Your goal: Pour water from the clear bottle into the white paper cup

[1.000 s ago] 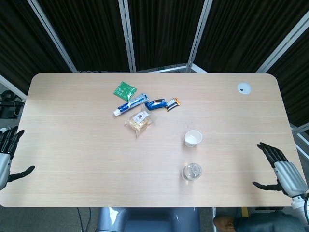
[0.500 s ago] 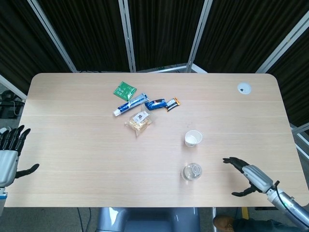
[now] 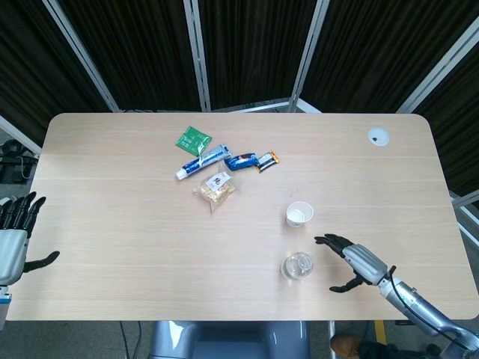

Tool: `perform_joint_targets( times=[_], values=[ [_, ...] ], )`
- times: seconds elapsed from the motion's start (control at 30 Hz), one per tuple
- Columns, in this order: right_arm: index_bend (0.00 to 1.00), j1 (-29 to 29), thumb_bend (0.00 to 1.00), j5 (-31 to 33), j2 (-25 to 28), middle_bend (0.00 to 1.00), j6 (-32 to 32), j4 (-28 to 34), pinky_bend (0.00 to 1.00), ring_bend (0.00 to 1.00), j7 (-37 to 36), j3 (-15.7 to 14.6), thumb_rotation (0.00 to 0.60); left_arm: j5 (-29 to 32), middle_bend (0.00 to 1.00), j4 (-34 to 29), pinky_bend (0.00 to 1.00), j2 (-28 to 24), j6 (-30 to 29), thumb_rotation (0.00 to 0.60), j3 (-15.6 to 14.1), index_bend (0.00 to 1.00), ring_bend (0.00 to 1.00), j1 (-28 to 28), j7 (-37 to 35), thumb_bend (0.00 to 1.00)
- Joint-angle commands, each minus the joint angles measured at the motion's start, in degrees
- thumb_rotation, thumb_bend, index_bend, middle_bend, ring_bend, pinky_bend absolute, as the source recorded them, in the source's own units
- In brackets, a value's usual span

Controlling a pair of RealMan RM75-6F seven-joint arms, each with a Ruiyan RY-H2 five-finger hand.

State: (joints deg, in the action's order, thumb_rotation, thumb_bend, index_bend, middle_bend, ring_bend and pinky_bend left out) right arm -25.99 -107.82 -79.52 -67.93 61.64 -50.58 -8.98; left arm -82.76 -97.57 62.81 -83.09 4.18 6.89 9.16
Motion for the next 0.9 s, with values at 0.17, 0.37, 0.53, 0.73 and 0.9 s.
perform_joint_targets(
  times=[0.17,0.37,0.53,0.73,0.9],
  values=[
    [0.02,-2.10,0.00,0.91,-1.68,0.14,1.48,2.14,0.11,0.05,0.24,-0.01,0.600,0.35,0.00,0.08,0.00,0.19,0.35,0.600,0.01,0.00,0.00,0.23,0.33,0.00],
    [0.02,-3.92,0.00,1.82,-2.67,0.14,2.75,4.22,0.13,0.06,1.21,-0.23,0.600,0.73,0.00,0.27,0.00,0.47,0.63,0.600,0.00,0.00,0.00,0.45,0.85,0.00],
    [0.02,-5.07,0.00,3.06,-3.79,0.14,4.14,5.49,0.13,0.06,2.31,-0.02,0.600,0.99,0.00,0.35,0.00,0.57,0.96,0.600,-0.06,0.00,0.00,0.61,0.98,0.00],
    [0.03,-6.43,0.00,4.71,-5.14,0.15,5.70,7.67,0.13,0.06,3.73,0.66,0.600,1.26,0.00,0.56,0.00,0.67,1.18,0.600,-0.06,0.00,0.00,0.77,1.06,0.00],
    [0.03,-7.14,0.00,7.65,-6.65,0.15,7.86,8.85,0.13,0.06,4.48,1.72,0.600,1.71,0.00,0.76,0.00,0.57,1.67,0.600,-0.02,0.00,0.00,0.97,0.71,0.00]
  ],
)
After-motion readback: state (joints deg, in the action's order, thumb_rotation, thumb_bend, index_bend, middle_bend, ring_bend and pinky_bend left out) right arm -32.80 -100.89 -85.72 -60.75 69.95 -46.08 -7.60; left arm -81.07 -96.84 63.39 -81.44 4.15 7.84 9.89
